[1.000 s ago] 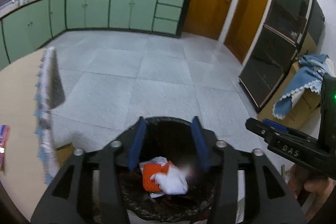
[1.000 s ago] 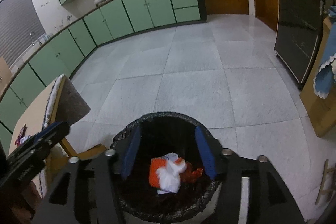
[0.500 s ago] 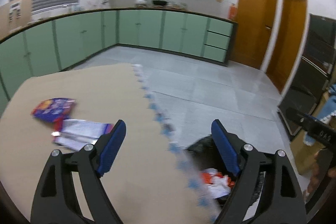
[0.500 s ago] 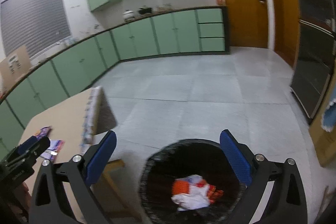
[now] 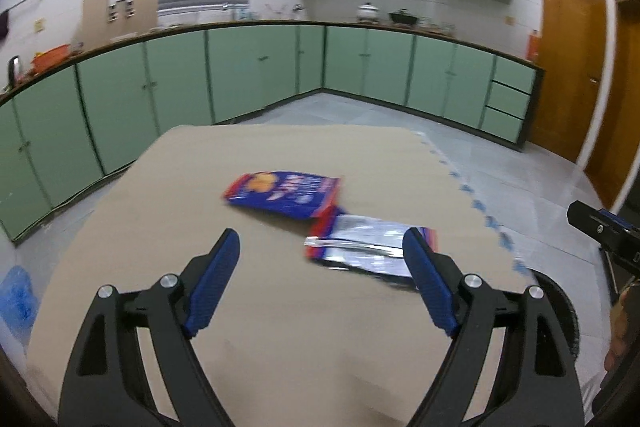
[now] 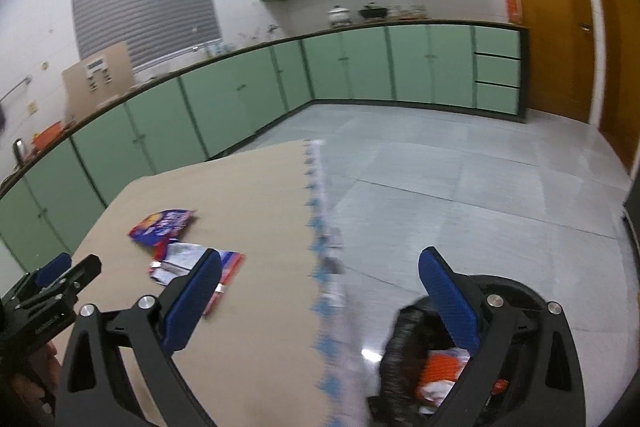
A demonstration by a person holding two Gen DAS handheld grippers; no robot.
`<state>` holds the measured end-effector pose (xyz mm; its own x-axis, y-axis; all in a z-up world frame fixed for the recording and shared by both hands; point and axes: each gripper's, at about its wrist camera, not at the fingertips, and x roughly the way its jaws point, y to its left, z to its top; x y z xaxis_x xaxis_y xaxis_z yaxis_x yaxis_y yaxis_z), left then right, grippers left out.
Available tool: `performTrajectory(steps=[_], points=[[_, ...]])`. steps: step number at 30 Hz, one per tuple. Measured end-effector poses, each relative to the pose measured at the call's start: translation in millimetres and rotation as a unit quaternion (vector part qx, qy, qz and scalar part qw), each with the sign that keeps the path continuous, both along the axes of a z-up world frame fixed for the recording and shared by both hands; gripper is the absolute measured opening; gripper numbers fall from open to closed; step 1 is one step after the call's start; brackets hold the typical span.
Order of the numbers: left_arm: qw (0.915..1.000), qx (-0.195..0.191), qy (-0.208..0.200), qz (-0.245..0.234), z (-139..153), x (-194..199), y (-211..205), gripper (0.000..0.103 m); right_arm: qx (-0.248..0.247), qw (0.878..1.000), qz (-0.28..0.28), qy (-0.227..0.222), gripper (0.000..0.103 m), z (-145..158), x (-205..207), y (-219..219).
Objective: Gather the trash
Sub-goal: 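Move both tools back over the remaining wrappers on the table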
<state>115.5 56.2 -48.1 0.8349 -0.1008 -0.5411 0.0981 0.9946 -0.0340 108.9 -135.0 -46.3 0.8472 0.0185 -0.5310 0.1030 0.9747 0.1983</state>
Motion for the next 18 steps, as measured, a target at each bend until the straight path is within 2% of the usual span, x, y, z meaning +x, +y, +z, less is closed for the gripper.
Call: performTrajectory(steps=[3,9,14,18], points=[[0.9998,0.002,0.004,0.017,-3,4,21,0.081,-0.014,1.000,0.023,-0.001,0.097,-5,17,27],[0.9991,0.004,0.016,0.038,-10,20,46,0.081,-0.024,0.997,0.066,0.027,0.096,-24,54,67],[0.9986,0.007,0.021,0.048,-18,27,61,0.081,-0.022,0.996,0.071,0.055,0.095,-43,80,78],[0.9981,0.006,0.028,0.055,-22,35,67,0.081,-0.018,0.994,0.074,0.079,0.087,-56,91,76]])
